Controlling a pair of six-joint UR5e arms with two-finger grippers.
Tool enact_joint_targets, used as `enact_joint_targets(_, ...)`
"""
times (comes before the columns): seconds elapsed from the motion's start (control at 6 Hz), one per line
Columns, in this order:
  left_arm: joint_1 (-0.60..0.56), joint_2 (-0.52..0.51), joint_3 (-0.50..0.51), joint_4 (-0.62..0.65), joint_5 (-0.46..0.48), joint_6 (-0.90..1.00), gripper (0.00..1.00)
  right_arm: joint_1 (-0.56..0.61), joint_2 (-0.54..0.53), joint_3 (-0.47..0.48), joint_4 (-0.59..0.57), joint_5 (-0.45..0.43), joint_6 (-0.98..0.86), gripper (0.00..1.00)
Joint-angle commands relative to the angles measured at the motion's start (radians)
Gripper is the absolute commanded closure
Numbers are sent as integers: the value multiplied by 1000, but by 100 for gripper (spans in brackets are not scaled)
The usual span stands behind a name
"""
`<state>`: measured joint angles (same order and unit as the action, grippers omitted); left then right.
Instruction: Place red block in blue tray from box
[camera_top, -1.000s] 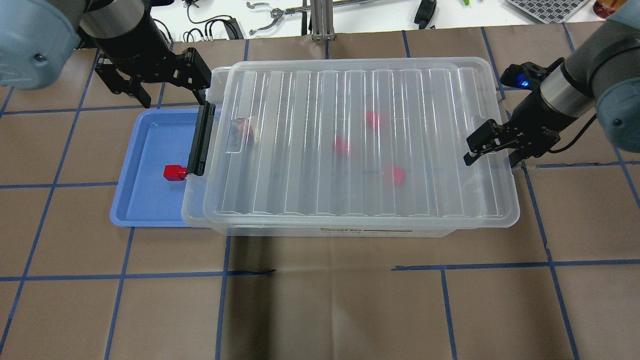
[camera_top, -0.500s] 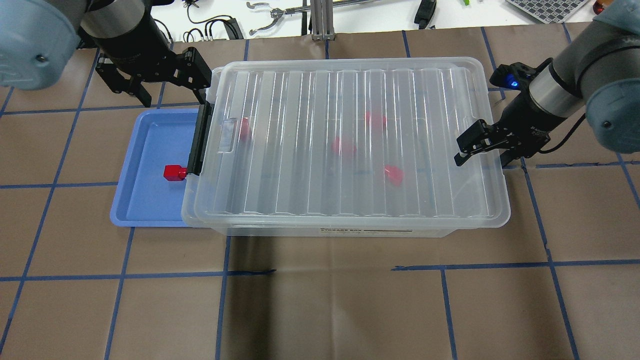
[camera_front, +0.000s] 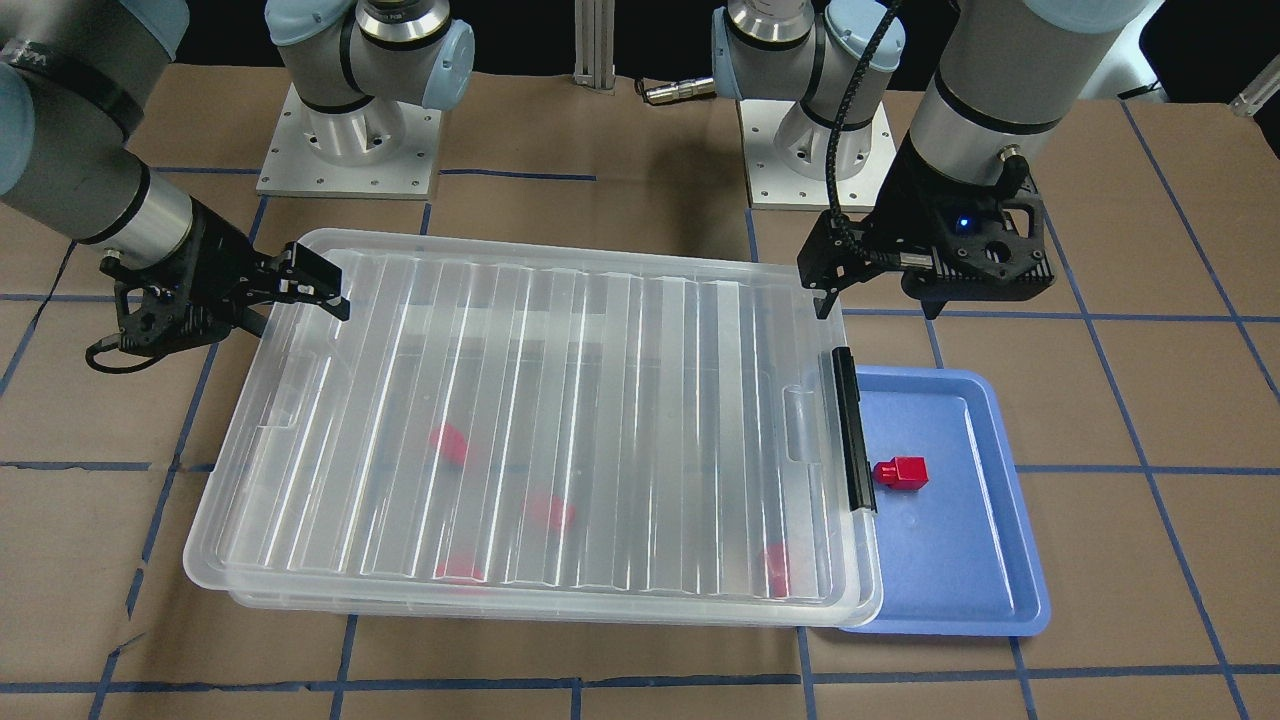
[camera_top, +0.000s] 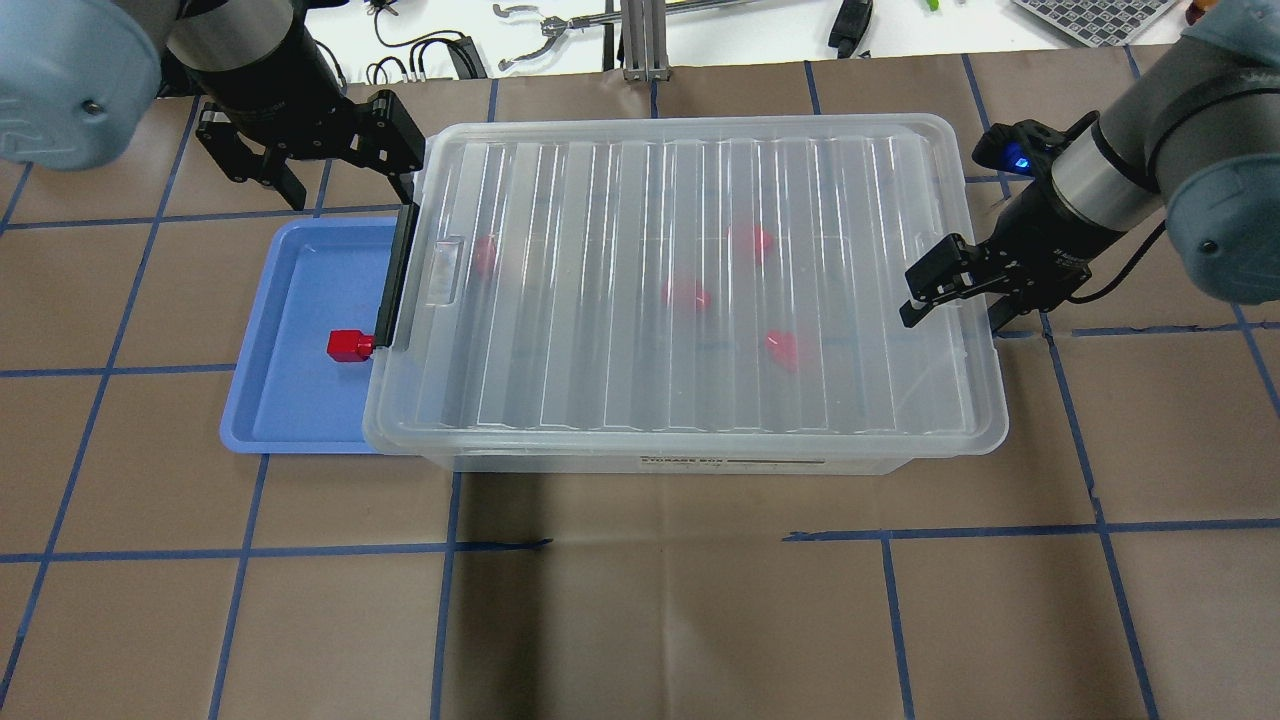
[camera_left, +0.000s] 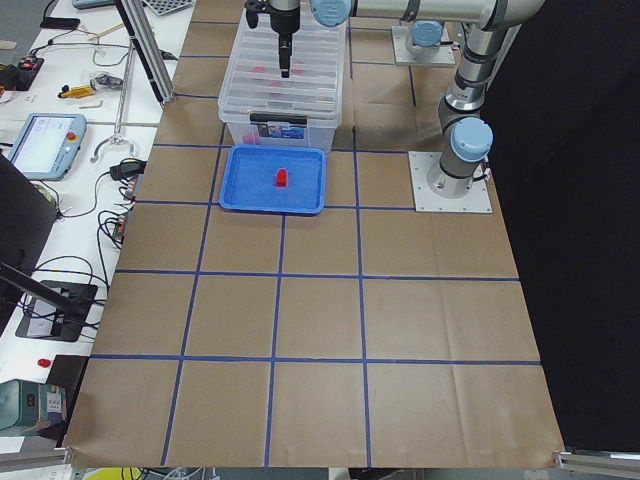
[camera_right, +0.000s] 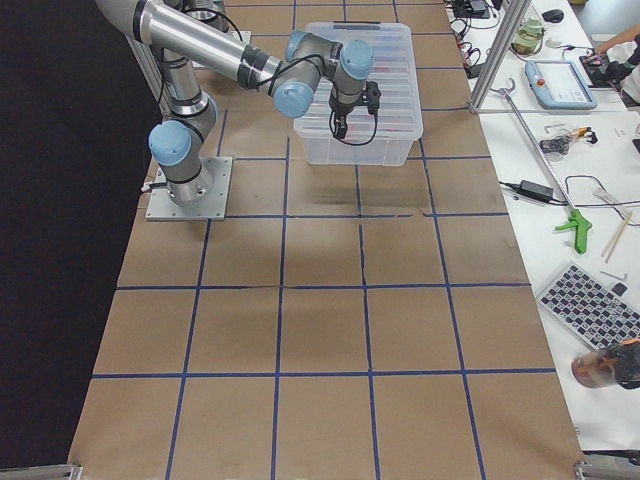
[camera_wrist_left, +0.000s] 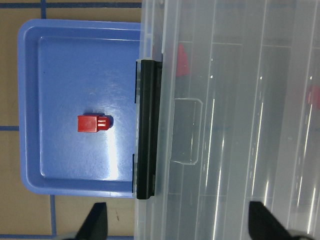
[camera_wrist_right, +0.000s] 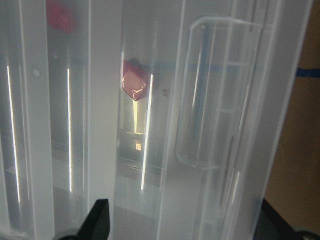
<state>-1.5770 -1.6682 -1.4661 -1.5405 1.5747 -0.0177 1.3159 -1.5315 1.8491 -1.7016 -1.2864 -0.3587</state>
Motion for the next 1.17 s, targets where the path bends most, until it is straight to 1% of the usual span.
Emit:
enact_joint_targets(0.0,3,5,6,0,-2,1,1,0,-2,-69,-6,-139,-8,0)
enact_joint_targets(0.17,3,16,-8,0,-2,1,1,0,-2,-144,19,-163,4,0)
enact_joint_targets(0.33,2,13,-16,3,-1,2,1,2,4,-219,98,-166,57,0)
enact_joint_targets(0.5,2,12,-13,11,2,1,1,9,8,-276,174,-172,161,0)
enact_joint_targets(0.67,0,15,-14,11,4,2,1,55,10,-321,200,-174,222,0)
enact_joint_targets(0.83,-1,-4,-11,11,1,1,1,118,19,-358,212,-189,312,0)
enact_joint_targets(1.0,0,1,-10,11,-2,1,1,171,31,-398,218,-217,360,0)
